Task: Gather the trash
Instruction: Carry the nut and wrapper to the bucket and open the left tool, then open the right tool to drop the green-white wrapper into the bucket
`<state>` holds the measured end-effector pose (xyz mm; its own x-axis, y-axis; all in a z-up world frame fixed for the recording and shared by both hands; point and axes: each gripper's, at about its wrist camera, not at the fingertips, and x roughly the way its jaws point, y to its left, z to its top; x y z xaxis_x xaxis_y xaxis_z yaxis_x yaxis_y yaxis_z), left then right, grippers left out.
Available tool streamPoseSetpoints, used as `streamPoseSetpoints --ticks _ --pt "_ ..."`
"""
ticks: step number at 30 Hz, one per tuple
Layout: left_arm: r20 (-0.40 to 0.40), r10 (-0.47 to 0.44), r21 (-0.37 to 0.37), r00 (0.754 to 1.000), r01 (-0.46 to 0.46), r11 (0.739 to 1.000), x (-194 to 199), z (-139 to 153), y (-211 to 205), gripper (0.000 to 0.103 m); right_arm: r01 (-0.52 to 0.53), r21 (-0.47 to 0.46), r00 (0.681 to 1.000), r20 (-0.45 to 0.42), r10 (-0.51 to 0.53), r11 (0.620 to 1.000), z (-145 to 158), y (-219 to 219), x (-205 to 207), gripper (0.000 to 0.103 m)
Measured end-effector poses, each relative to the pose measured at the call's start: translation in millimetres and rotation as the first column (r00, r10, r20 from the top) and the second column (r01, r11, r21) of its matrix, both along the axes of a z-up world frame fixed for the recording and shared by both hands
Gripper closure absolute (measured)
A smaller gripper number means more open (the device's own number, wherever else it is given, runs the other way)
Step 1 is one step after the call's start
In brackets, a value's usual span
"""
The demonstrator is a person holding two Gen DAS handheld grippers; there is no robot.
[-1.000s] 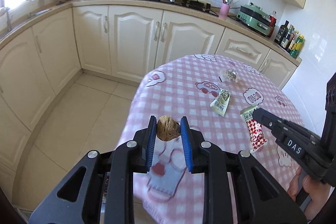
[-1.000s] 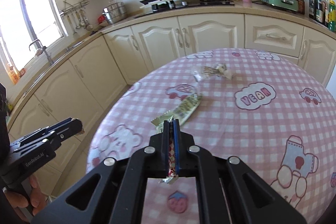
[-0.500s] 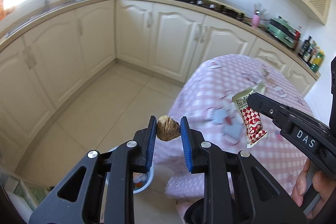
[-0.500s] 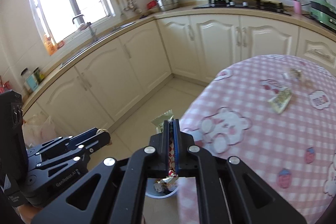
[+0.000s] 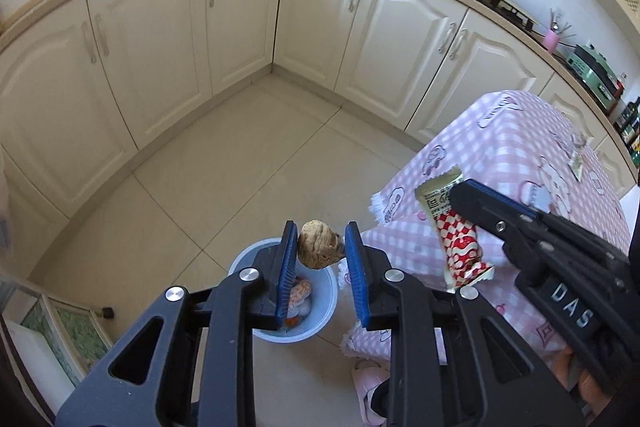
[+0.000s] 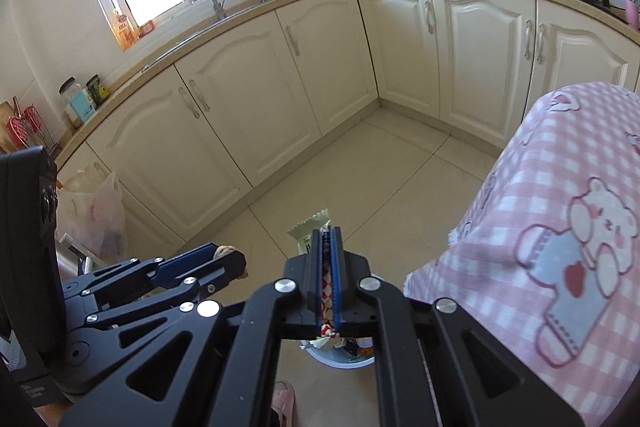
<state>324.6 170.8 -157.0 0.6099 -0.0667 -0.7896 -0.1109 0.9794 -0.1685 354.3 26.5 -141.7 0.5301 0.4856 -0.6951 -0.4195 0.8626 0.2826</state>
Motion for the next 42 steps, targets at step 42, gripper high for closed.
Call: streamPoseSetpoints --ticks 42 --pt "0.055 0.074 0.034 0.996 -0.076 0.997 -17.2 28.2 10.3 0.046 0.007 0.036 1.000 -0.016 -0.006 0.999 6.4 -2.4 5.9 0.084"
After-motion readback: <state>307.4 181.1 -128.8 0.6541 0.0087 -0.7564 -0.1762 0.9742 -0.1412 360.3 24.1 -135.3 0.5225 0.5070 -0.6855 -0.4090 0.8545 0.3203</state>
